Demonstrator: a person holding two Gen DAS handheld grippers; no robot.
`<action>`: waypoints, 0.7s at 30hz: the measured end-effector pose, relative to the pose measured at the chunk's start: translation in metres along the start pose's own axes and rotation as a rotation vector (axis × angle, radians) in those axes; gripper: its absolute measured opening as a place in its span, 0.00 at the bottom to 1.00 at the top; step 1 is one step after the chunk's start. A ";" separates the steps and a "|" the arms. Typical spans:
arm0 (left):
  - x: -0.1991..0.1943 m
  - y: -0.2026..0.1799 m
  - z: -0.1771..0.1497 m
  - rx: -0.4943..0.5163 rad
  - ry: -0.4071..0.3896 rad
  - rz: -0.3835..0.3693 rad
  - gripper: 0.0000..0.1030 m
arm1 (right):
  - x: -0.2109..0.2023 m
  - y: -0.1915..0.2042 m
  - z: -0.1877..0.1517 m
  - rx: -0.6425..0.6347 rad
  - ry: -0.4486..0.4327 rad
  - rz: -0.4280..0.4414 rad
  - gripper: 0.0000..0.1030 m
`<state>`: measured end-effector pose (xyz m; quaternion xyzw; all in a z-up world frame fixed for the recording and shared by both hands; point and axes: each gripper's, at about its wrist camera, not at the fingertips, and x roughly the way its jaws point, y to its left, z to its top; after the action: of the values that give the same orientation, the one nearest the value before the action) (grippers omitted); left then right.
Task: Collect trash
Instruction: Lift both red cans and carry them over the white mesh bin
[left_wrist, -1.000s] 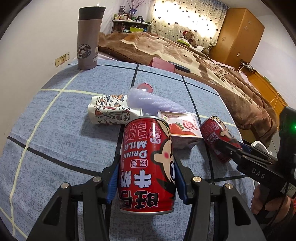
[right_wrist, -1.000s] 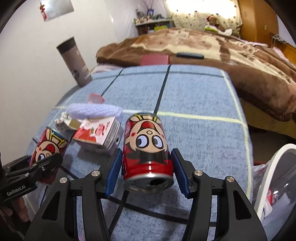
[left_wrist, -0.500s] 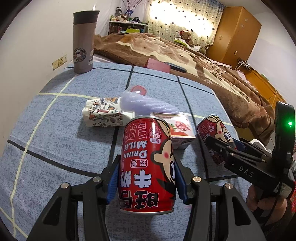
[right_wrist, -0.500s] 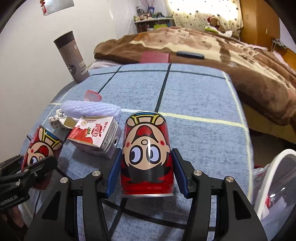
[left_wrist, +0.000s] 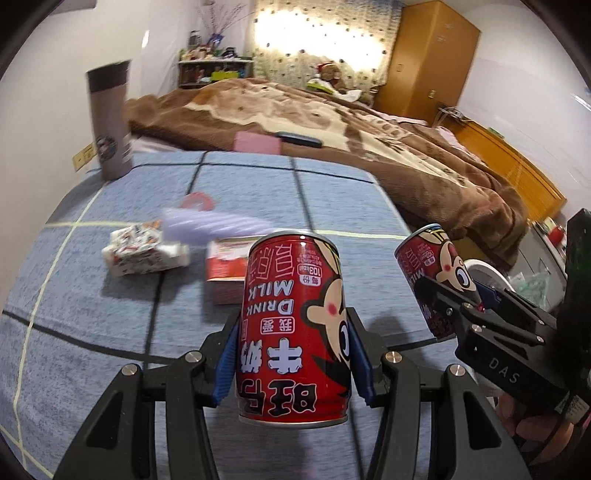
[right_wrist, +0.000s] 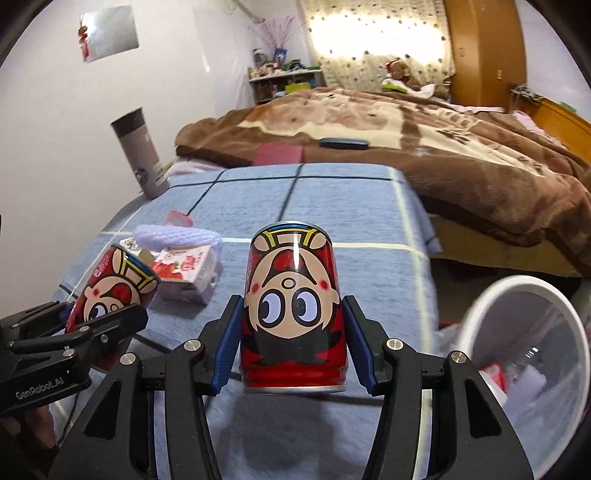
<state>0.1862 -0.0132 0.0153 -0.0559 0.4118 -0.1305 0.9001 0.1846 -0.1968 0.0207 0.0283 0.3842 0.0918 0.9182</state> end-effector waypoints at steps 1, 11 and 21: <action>-0.001 -0.007 0.000 0.015 -0.004 -0.010 0.53 | -0.005 -0.005 -0.002 0.008 -0.009 -0.010 0.53; 0.000 -0.065 0.000 0.120 -0.015 -0.091 0.53 | -0.043 -0.045 -0.016 0.078 -0.066 -0.131 0.53; 0.006 -0.130 -0.004 0.215 -0.009 -0.187 0.53 | -0.077 -0.079 -0.028 0.127 -0.117 -0.247 0.53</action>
<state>0.1627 -0.1395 0.0353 0.0023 0.3844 -0.2571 0.8866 0.1238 -0.2891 0.0453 0.0444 0.3359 -0.0481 0.9396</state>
